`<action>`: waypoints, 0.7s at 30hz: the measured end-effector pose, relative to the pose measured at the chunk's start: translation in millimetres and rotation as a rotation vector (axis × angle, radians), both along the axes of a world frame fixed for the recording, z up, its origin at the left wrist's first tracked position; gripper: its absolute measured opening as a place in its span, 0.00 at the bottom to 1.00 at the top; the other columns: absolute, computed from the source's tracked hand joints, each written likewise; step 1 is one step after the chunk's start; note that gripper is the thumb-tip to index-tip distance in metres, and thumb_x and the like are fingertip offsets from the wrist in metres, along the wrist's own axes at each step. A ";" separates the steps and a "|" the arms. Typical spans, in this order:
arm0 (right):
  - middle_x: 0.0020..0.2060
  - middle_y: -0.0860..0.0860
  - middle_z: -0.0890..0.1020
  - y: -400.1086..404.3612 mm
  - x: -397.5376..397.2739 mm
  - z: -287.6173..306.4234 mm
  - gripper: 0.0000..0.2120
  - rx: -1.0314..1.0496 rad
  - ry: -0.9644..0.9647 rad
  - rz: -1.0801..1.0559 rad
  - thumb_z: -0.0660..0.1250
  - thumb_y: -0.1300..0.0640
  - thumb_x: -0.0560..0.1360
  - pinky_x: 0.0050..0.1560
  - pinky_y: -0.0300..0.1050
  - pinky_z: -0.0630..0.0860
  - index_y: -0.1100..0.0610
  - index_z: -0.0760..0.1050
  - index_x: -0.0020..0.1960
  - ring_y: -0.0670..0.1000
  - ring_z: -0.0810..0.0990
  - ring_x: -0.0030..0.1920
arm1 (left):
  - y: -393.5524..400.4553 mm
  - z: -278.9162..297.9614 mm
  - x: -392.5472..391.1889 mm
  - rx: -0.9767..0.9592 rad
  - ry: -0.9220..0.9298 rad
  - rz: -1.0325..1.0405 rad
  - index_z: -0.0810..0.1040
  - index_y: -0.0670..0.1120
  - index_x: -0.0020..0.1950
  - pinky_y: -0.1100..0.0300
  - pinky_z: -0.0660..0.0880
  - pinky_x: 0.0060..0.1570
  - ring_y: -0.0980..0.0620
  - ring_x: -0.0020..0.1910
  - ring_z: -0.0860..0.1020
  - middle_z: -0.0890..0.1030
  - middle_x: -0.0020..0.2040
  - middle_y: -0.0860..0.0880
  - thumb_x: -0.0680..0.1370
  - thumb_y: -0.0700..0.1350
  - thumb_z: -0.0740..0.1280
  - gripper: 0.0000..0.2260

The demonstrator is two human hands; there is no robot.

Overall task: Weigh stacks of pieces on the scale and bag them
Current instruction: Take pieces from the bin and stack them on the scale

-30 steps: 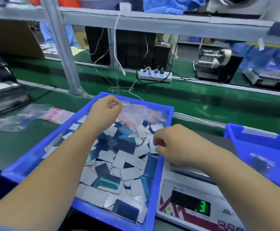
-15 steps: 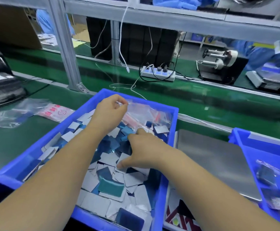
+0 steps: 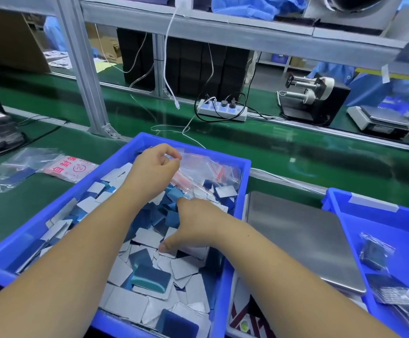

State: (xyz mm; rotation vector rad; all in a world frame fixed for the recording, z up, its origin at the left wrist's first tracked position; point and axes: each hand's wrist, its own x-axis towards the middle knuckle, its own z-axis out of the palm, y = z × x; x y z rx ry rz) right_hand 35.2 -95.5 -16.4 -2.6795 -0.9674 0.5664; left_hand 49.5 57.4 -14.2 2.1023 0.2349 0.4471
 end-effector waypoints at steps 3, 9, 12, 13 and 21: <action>0.41 0.48 0.74 0.5 -0.7 2.3 0.30 0.004 0.005 -0.002 0.76 0.34 0.61 0.33 0.47 0.67 0.52 0.66 0.47 0.49 0.71 0.41 | 0.1 0.0 0.0 0.000 -0.001 -0.006 0.78 0.54 0.46 0.72 0.64 0.21 0.59 0.22 0.66 0.67 0.22 0.56 0.78 0.44 0.63 0.07; 0.38 0.48 0.74 -0.3 -4.5 10.9 0.27 0.041 -0.007 0.010 0.78 0.38 0.62 0.30 0.46 0.65 0.51 0.64 0.41 0.47 0.71 0.37 | -0.4 1.3 0.1 -0.006 -0.002 -0.009 0.78 0.54 0.46 0.72 0.64 0.21 0.59 0.22 0.66 0.67 0.22 0.56 0.79 0.44 0.63 0.07; 0.36 0.49 0.75 -1.8 -8.4 14.1 0.25 0.045 -0.017 0.033 0.78 0.39 0.63 0.30 0.46 0.66 0.52 0.67 0.40 0.47 0.72 0.36 | -1.3 1.9 -0.3 0.004 0.006 -0.011 0.78 0.55 0.46 0.72 0.64 0.22 0.59 0.22 0.66 0.67 0.23 0.56 0.79 0.44 0.63 0.07; 0.36 0.49 0.75 -2.9 -9.5 15.4 0.24 0.051 -0.016 0.040 0.77 0.40 0.64 0.30 0.46 0.65 0.52 0.67 0.39 0.46 0.71 0.36 | -1.8 2.0 -0.3 0.010 0.011 -0.010 0.78 0.55 0.46 0.70 0.64 0.23 0.59 0.22 0.66 0.67 0.23 0.56 0.79 0.44 0.63 0.07; 0.39 0.48 0.72 -10.1 -13.9 19.6 0.18 0.117 0.087 0.051 0.76 0.54 0.67 0.30 0.44 0.65 0.52 0.66 0.41 0.46 0.70 0.37 | -3.5 0.6 0.5 -0.010 -0.006 -0.025 0.79 0.53 0.45 0.72 0.63 0.22 0.59 0.22 0.65 0.65 0.22 0.56 0.78 0.42 0.64 0.07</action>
